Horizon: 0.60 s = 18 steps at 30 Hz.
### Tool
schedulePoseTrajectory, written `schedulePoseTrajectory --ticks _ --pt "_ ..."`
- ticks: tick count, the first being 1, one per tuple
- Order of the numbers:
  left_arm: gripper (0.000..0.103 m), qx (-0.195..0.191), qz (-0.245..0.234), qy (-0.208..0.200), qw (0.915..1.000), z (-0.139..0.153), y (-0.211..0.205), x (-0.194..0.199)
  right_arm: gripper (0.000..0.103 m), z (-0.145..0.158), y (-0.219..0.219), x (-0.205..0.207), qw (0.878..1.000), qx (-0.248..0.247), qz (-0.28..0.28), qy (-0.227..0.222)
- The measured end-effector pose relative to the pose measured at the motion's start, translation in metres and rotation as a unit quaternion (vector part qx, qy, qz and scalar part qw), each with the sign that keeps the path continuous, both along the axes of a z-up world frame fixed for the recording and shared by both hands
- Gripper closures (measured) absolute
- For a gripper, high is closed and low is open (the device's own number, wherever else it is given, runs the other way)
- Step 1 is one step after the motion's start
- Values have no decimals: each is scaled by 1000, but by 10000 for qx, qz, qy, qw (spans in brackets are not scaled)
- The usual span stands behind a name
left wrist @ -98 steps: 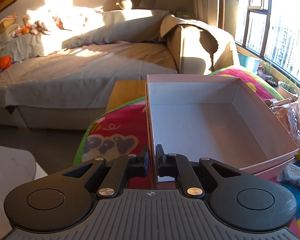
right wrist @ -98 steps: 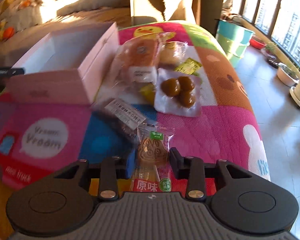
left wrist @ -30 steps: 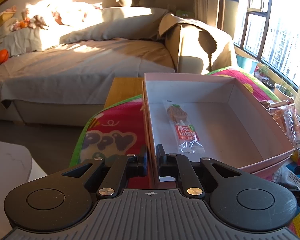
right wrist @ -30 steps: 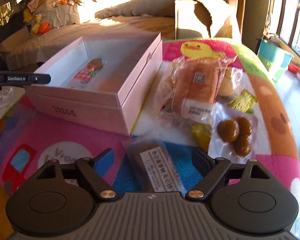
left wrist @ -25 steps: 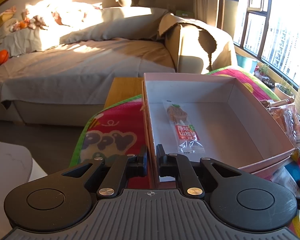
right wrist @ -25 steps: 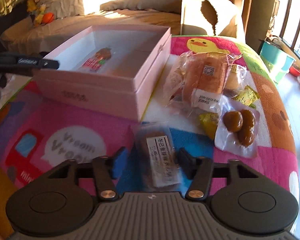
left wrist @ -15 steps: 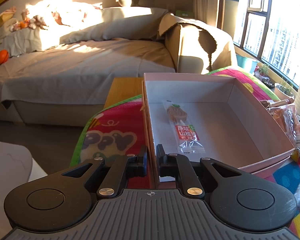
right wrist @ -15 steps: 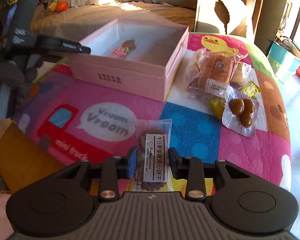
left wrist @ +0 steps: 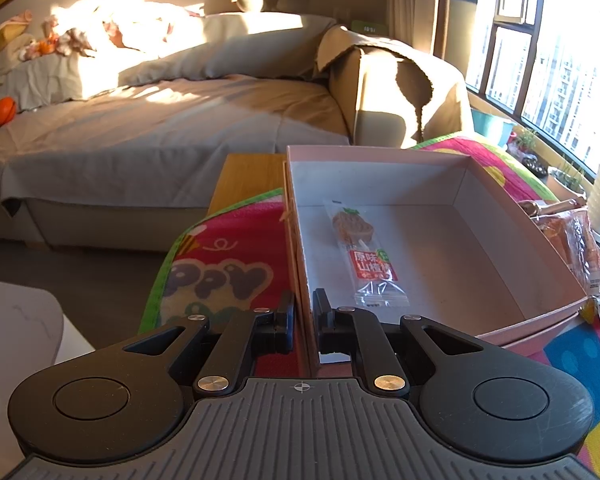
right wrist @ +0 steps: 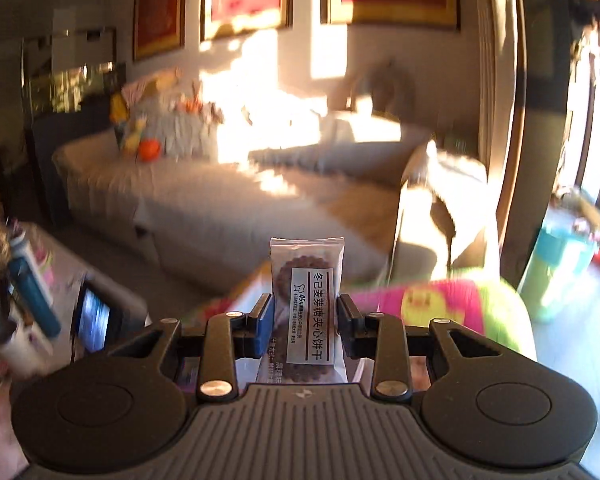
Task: Organize objects
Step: 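Carry the biscuit packet into the pink box and release it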
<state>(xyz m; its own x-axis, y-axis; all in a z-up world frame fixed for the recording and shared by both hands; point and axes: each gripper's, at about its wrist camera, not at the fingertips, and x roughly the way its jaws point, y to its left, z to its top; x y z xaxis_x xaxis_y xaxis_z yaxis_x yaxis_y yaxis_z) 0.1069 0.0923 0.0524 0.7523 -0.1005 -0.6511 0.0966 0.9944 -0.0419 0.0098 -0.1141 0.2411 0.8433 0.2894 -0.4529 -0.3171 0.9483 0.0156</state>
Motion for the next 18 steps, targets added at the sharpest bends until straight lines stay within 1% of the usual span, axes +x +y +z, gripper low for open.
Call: schedulePoseTrajectory --ticks 3,5,6,7,8,9,11,13,16,18 --pt "92 -1 0 1 10000 0 0 0 70 7 7 22 9998 194 -11 -87" --pt "92 3 1 -1 10000 0 0 0 70 5 14 40 9996 291 -25 -46" --pt "92 2 3 0 10000 0 0 0 69 3 18 50 9995 319 -21 -38" --pt "92 3 4 1 10000 0 0 0 63 1 22 59 9995 322 -4 -33" --pt "92 7 0 1 10000 0 0 0 61 -3 24 66 9995 328 -17 -12" --pt "92 10 -2 3 10000 0 0 0 60 -6 25 74 9994 320 -86 39" --pt "92 2 -12 5 10000 0 1 -1 59 -13 21 76 9990 403 -90 144" --pt "91 -10 -15 9 10000 0 1 -1 51 -19 11 70 9988 445 -118 156" --pt "92 6 -6 -1 10000 -2 0 0 45 -29 -6 59 9990 261 -358 87" --pt "92 -7 -7 -1 10000 -2 0 -1 43 -38 -19 50 9985 170 -512 111"
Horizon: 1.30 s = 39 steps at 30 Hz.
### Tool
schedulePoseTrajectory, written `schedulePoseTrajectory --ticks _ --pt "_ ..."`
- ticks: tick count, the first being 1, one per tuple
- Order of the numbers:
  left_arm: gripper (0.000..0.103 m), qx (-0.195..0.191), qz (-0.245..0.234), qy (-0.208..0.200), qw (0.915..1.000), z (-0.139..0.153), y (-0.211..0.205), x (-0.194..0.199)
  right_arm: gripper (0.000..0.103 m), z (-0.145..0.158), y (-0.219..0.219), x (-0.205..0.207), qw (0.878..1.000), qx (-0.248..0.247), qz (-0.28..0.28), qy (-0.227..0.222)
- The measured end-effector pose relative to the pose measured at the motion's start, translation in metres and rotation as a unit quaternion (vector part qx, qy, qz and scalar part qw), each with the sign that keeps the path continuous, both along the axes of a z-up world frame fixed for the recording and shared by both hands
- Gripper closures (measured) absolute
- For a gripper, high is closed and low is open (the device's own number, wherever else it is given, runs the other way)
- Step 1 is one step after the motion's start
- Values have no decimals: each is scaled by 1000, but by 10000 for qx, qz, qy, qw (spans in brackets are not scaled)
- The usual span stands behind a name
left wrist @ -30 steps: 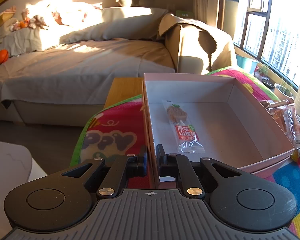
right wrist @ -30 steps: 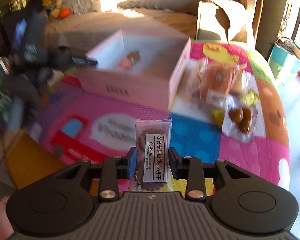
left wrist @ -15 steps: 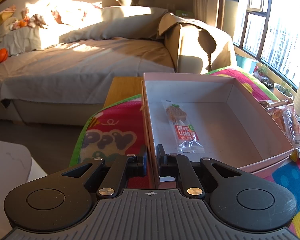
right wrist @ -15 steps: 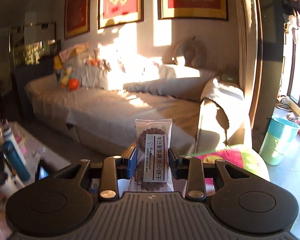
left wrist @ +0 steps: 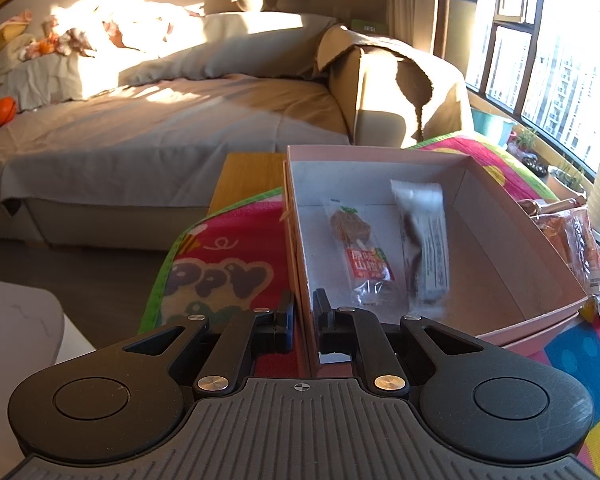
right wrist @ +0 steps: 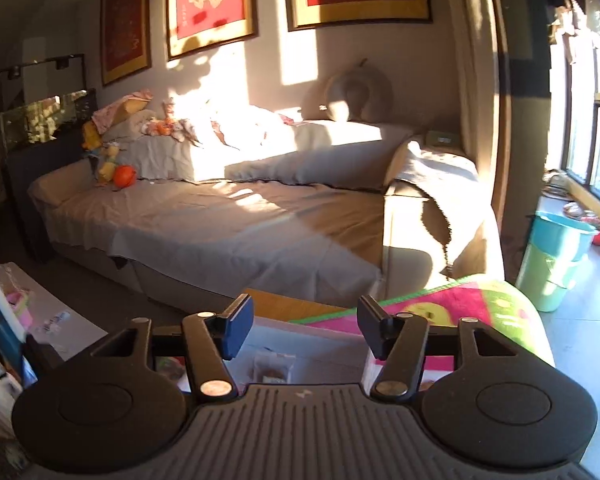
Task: Organize objects
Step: 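Carry the biscuit packet into the pink box and release it, then move the right tool toward the tray of three brown sweets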
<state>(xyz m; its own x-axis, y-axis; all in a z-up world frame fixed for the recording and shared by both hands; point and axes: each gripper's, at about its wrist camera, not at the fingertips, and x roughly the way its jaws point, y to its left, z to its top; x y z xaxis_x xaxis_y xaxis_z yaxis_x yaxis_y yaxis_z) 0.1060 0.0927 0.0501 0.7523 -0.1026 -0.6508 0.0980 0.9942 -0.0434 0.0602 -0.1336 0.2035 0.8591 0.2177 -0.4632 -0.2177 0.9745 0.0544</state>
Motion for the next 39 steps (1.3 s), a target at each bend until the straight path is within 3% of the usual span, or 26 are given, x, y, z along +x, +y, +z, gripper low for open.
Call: schedulePoseTrajectory --ticks 7,13,20,31,39 --pt "91 2 -3 10 10000 1 -1 0 34 -40 -41 -30 9971 -496 -557 163" --pt "91 4 -5 11 10000 1 -1 -1 30 -83 -61 -43 9905 -769 -984 580" --pt "91 9 -10 11 10000 1 -1 -1 30 -119 -57 -28 9882 -657 -967 994" --pt "91 9 -11 14 10000 1 0 -2 30 -148 -46 21 9835 -519 -1183 1263" --pt "91 -26 -17 11 10000 -1 2 -4 26 -141 -83 -1 9814 -442 -1504 1106"
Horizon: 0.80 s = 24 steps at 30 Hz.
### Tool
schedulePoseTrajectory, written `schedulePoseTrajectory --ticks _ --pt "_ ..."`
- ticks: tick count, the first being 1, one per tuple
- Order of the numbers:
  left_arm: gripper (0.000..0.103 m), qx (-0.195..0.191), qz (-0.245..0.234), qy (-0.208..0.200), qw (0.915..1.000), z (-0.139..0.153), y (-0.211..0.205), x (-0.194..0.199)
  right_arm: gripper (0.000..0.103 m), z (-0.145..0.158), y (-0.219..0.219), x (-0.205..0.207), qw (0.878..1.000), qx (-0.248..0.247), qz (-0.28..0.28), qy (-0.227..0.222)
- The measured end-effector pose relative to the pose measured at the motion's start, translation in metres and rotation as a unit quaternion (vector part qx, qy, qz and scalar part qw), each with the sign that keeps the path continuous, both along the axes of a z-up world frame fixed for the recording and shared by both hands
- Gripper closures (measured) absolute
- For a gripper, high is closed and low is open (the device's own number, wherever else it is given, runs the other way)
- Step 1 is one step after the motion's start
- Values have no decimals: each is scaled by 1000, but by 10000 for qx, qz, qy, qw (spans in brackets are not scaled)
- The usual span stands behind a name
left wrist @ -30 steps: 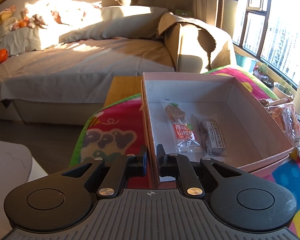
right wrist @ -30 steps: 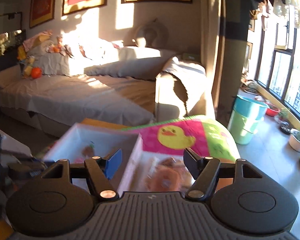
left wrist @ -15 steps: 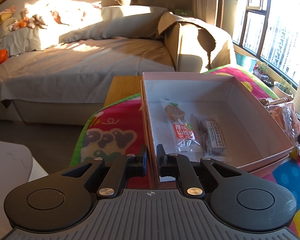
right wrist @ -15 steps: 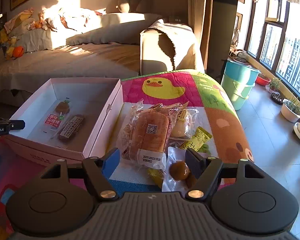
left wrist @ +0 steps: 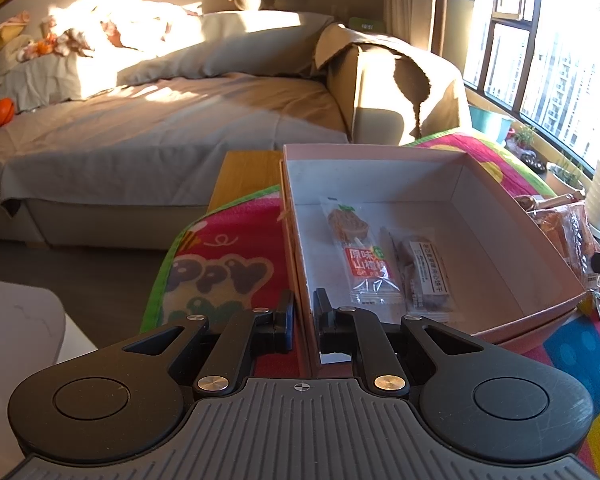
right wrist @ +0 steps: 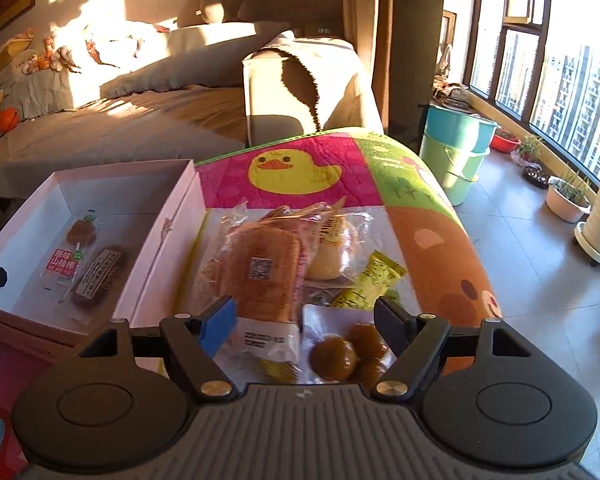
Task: Organize objects
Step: 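Move the right tool toward the tray of three brown sweets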
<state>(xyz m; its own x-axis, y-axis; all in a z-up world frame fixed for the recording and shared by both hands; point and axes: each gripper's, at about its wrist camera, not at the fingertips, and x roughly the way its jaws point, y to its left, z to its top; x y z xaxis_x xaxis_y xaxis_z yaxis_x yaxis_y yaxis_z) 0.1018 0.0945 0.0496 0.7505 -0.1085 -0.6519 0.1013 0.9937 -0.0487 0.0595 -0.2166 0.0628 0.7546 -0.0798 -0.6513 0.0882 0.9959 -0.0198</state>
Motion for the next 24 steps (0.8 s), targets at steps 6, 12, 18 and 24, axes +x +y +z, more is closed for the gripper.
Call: schedulePoseTrajectory --ticks 6,12,18,24 --pt "91 -18 -1 5 10000 0 1 0 26 2 -44 -9 9982 285 -520 4" --pt "91 -17 6 10 10000 1 0 0 39 -16 -85 30 9914 657 -1102 252" --pt "91 -10 8 21 10000 2 1 1 56 -35 -85 47 9890 897 -996 623" --pt "91 -14 9 19 10000 2 1 1 55 -35 -51 6 9937 658 -155 895"
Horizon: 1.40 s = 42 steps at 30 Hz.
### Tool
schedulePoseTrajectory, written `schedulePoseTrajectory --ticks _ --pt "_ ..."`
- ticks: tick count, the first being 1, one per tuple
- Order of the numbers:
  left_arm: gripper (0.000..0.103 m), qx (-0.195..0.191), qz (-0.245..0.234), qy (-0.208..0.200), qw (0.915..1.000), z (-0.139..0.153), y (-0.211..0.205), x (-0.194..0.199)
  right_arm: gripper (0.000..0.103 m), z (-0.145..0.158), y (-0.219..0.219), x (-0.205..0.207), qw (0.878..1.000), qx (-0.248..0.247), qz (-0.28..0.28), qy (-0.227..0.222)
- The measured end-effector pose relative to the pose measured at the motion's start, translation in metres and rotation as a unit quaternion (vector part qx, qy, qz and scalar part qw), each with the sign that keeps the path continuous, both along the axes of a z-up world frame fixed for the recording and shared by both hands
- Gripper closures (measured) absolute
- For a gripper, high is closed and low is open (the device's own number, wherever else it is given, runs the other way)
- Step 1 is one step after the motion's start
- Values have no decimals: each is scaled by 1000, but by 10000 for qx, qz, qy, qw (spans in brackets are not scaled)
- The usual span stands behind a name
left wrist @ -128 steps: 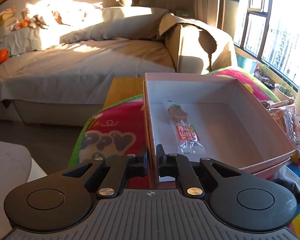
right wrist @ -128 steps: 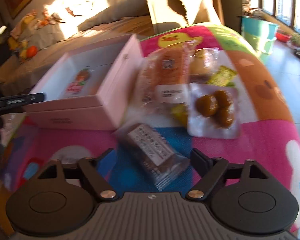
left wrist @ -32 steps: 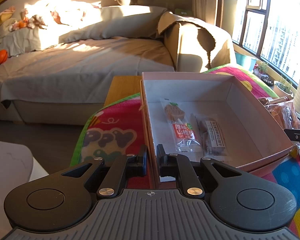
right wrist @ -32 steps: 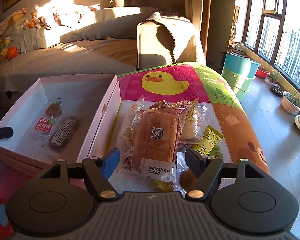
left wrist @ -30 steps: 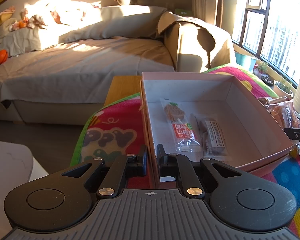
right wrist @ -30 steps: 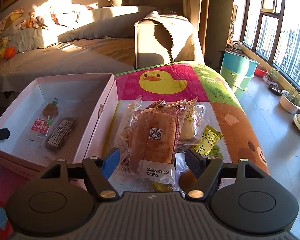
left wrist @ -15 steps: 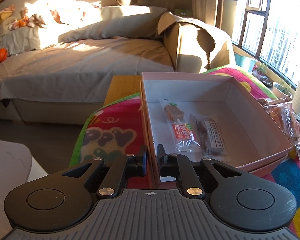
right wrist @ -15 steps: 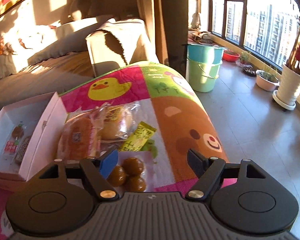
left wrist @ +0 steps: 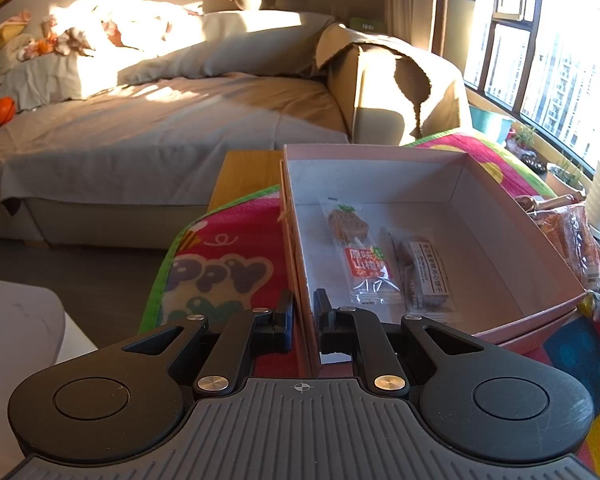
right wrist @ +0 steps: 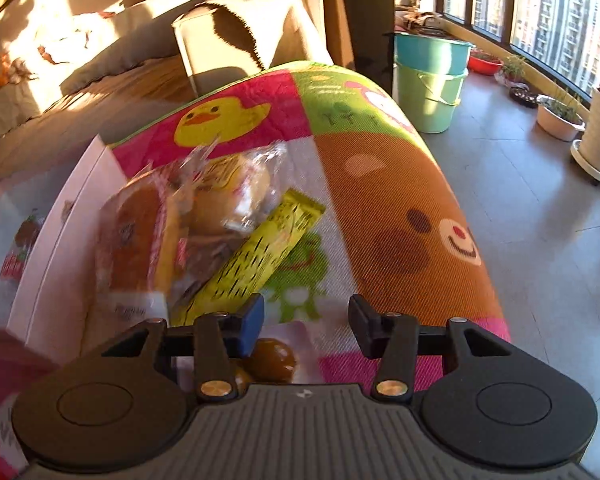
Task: Organize objects
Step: 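Move the right tool toward the tray of three brown sweets, then grasp the tray of brown sweets with the right tool and lift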
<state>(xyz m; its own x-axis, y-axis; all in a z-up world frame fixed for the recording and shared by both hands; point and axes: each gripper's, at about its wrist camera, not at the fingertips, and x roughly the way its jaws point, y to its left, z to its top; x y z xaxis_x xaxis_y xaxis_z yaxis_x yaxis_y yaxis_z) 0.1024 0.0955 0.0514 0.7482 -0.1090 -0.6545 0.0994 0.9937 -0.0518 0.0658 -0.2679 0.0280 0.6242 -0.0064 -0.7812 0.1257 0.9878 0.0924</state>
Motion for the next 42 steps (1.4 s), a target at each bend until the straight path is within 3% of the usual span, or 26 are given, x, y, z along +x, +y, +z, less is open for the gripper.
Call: schedulePoseTrajectory --ticks 5,7,9,20,24,32,36,37,41,42 --pt "91 2 -17 -2 10000 0 0 0 52 11 24 -44 9977 24 678 58" --pt "91 3 -22 -5 10000 0 0 0 25 18 28 -58 9972 -32 738 -105" --pt "91 10 -21 -10 10000 0 0 0 14 23 30 -65 9969 -133 734 -252" --pt "90 -9 -50 2 10000 2 1 -2 10 -6 59 -55 9943 -335 1008 -14" --pt "90 -1 -28 -12 10000 2 2 -3 31 1 72 -66 9926 -374 1158 28" --pt "90 10 -35 -9 10000 1 2 -3 32 30 92 -90 9880 -97 1539 49" --pt "90 10 -33 -6 10000 1 2 -3 68 51 110 -101 9809 -137 1937 102" --pt "90 10 -33 -8 10000 1 2 -3 71 58 113 -104 9796 -169 2004 7" --pt "90 -29 -29 -21 10000 0 2 -4 70 70 121 -106 9760 -478 2118 -175" --pt "90 -40 -35 -17 10000 0 3 -4 63 67 121 -102 9769 -487 2078 -109"
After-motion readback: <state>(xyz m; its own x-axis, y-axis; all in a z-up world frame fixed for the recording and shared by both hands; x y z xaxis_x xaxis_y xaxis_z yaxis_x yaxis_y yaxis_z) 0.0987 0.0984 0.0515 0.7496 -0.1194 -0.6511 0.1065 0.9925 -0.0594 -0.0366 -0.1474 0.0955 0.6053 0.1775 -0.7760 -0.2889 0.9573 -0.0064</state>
